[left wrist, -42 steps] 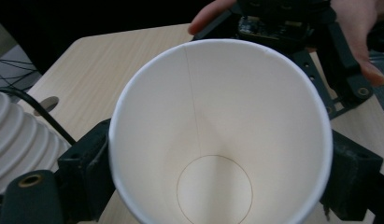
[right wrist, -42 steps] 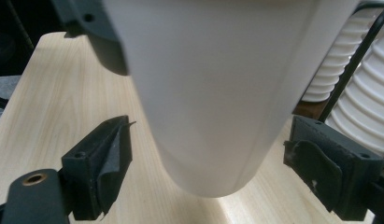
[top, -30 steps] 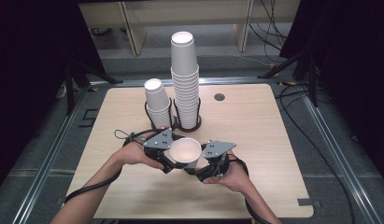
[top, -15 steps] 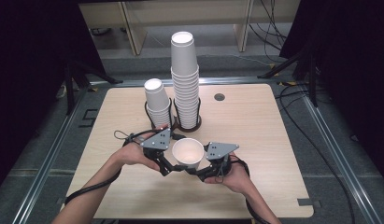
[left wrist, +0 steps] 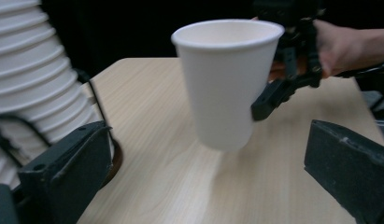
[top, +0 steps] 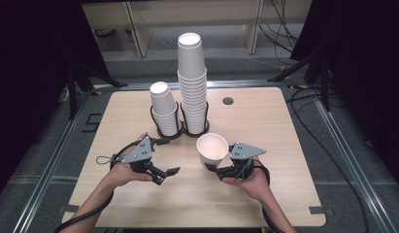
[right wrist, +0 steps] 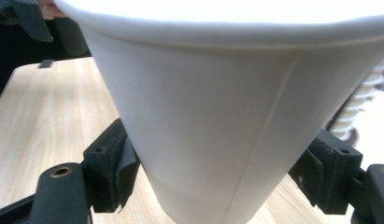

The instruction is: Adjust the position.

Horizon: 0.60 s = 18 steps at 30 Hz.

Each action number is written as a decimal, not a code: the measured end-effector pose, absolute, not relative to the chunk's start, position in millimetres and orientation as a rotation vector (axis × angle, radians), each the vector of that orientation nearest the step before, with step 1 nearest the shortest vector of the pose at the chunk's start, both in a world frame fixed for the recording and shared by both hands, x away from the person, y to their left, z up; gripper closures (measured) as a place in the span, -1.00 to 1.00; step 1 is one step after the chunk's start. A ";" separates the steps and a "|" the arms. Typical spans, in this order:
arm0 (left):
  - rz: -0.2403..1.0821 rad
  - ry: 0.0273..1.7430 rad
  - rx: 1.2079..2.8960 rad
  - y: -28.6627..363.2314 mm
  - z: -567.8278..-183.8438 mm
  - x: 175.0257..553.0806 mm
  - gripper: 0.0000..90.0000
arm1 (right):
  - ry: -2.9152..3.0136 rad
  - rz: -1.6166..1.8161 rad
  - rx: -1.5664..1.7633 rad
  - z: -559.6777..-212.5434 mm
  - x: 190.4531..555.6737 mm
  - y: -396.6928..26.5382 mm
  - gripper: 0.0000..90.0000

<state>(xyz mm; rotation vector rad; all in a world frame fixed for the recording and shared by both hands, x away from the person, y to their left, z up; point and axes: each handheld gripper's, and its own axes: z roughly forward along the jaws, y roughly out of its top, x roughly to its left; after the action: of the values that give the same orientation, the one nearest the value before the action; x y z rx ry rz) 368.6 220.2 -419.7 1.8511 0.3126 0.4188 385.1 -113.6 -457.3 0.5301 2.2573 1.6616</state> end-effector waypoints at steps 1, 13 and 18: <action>0.389 0.379 1.839 222.0 -424.5 364.1 -1.00 | 2.233 1.653 0.529 -457.6 385.8 -115.5 -0.48; 0.564 0.529 1.772 242.7 -449.6 353.3 -0.99 | 2.138 1.615 0.623 -456.6 388.6 -139.9 -0.48; 0.605 0.588 1.741 251.9 -449.1 349.3 -1.00 | 2.128 1.605 0.692 -458.1 388.7 -146.1 -0.48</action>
<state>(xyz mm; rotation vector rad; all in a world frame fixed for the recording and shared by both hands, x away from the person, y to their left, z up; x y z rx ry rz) 349.3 251.9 -449.1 1.7406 0.5877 0.6050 388.7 -146.1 -458.1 0.6921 2.1282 1.6053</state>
